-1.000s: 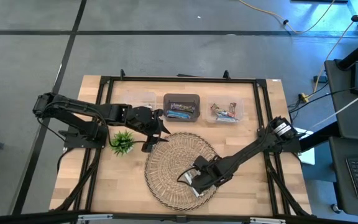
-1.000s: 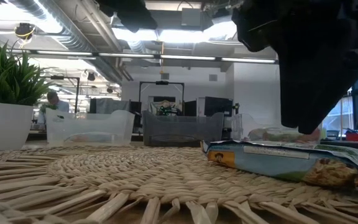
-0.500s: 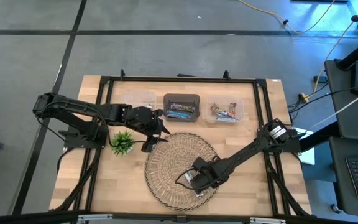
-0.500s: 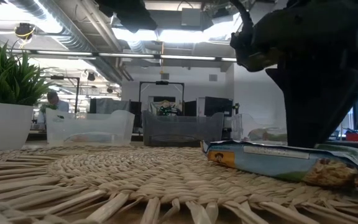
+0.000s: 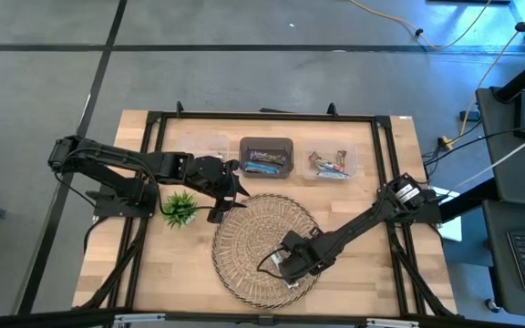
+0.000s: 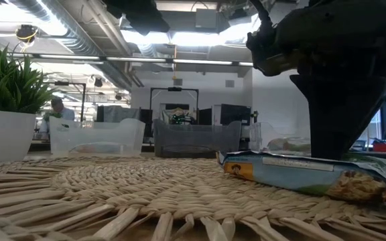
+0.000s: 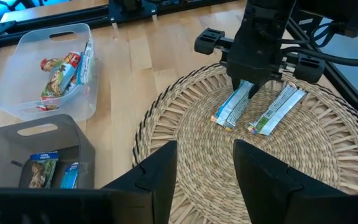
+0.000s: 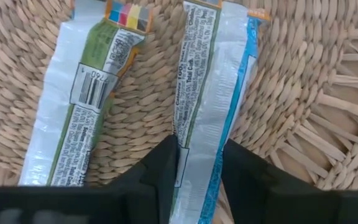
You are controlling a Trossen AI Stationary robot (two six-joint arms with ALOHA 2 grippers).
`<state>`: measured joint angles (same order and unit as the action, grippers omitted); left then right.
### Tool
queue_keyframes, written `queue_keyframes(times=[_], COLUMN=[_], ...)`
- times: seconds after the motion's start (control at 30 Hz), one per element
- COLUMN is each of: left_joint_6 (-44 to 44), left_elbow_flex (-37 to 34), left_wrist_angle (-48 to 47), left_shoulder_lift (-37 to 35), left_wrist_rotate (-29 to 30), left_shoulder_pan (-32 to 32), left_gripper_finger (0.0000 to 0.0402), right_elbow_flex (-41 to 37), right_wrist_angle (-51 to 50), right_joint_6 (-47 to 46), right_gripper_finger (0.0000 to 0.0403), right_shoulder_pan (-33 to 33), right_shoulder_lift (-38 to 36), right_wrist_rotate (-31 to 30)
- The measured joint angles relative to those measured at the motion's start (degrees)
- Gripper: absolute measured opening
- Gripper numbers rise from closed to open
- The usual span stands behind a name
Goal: Pick and place Granola Bars by type
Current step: Put the yellow granola bar into the left transparent bin
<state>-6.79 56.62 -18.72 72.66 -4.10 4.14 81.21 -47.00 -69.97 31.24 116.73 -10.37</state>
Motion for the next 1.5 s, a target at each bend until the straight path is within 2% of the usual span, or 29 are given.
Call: queue_keyframes(times=[1.23, 1.5], left_joint_6=[0.1, 1.5], left_elbow_flex=[0.0, 0.0], left_wrist_angle=[-1.5, 0.0], left_shoulder_lift=[0.0, 0.0], left_wrist_rotate=[0.0, -1.9], left_shoulder_pan=[0.0, -0.2], left_gripper_finger=[0.0152, 0.0148], right_elbow_flex=[0.1, 0.1], right_wrist_angle=[1.0, 0.9], right_joint_6=[-0.2, -0.2], right_gripper_finger=[0.0119, 0.0115], right_shoulder_pan=[-0.2, -0.2], right_shoulder_lift=[1.5, 1.5], right_wrist_rotate=[1.3, 1.4])
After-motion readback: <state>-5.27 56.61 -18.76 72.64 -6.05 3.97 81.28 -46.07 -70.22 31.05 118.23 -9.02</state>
